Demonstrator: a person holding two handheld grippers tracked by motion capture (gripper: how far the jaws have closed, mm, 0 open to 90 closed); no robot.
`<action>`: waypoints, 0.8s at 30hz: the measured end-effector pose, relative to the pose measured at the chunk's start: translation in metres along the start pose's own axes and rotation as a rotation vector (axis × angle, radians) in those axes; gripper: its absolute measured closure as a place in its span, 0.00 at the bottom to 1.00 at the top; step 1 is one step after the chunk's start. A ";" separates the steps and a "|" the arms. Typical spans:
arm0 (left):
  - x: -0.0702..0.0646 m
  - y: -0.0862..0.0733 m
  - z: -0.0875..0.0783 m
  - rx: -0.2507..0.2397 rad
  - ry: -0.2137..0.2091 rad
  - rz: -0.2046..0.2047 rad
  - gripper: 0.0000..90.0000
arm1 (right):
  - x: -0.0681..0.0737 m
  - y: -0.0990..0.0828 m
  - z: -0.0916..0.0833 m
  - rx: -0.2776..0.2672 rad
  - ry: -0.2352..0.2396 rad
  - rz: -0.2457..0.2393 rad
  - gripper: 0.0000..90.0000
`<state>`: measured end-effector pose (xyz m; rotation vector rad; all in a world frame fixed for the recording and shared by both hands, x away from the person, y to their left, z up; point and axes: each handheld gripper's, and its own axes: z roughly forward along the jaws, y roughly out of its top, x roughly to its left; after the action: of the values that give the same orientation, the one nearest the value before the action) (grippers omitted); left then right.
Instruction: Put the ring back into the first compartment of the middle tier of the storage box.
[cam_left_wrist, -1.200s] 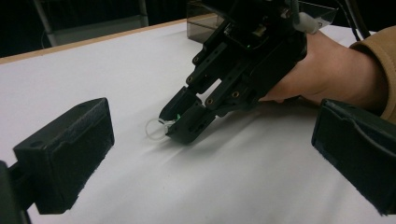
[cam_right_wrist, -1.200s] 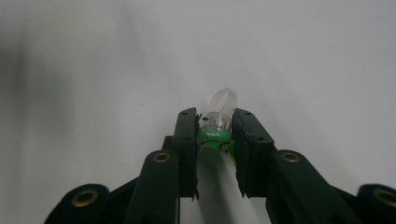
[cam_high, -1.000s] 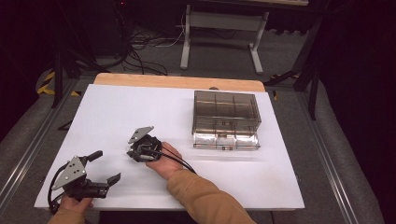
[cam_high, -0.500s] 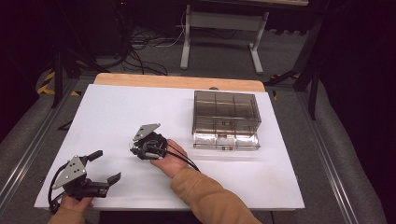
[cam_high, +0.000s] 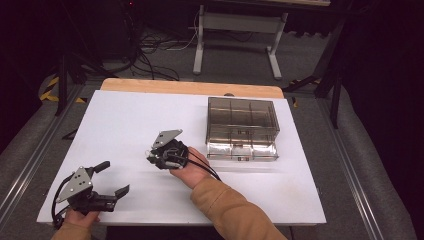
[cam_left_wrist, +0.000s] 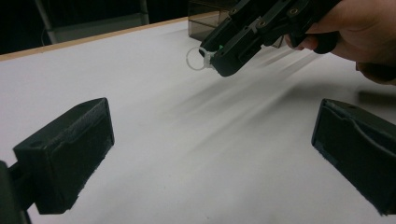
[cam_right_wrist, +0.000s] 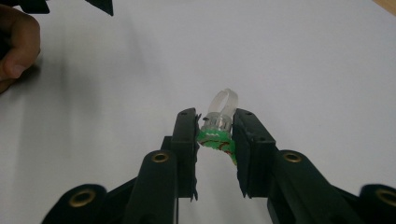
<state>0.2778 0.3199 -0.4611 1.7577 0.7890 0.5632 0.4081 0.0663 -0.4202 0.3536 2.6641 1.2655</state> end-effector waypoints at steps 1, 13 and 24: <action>0.000 0.000 0.000 0.000 0.000 0.000 0.00 | 0.000 0.000 -0.001 -0.001 -0.002 0.004 0.79; 0.000 0.000 0.000 0.003 -0.002 0.006 0.00 | -0.005 -0.005 -0.026 0.002 -0.025 0.004 0.79; 0.000 0.000 0.001 0.002 -0.003 0.007 0.00 | -0.011 -0.014 -0.057 -0.002 -0.073 0.023 0.79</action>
<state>0.2784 0.3191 -0.4612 1.7636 0.7817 0.5641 0.4021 0.0125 -0.3956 0.4233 2.6046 1.2371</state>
